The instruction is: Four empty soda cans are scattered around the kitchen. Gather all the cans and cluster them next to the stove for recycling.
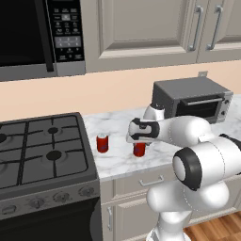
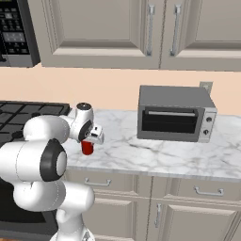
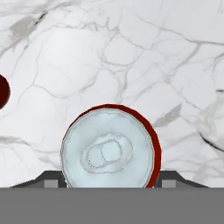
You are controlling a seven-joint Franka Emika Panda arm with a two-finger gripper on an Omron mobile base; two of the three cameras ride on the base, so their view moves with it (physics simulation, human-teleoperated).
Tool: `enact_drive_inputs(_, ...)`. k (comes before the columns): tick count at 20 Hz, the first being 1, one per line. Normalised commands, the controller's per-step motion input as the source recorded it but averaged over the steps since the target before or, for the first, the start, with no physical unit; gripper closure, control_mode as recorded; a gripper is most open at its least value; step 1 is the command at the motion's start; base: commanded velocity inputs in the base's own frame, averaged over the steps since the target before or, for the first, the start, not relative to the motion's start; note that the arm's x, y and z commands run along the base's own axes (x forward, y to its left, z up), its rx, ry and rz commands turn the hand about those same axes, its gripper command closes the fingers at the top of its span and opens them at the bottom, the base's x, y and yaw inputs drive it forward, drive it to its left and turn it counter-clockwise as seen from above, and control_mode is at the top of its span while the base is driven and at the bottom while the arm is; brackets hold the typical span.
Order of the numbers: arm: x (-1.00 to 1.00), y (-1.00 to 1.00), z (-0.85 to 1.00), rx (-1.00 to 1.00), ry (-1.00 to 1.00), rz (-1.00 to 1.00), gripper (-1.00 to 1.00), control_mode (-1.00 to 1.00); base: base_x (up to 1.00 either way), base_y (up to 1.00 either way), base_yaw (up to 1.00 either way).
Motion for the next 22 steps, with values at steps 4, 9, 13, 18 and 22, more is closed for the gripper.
enact_drive_inputs(4, 0.02, 0.27, 0.06, 0.0, -0.09, 0.0, 1.0, -1.0, 0.0, 0.0, 0.0)
enact_drive_inputs(9, 0.48, 0.56, 0.11, 0.0, -0.16, 0.01, 1.0, -1.0, 0.0, 0.0, 0.0)
enact_drive_inputs(13, 0.7, 0.1, 0.07, 0.0, 0.0, 0.0, 1.0, -1.0, 0.0, 0.0, 0.0)
enact_drive_inputs(18, 0.58, 0.02, 0.0, 0.0, 0.03, 0.0, 1.0, -1.0, 0.0, 0.0, 0.0)
enact_drive_inputs(22, 0.11, 0.25, -0.02, 0.0, 0.0, 0.0, 1.0, -1.0, 0.0, 0.0, 0.0)
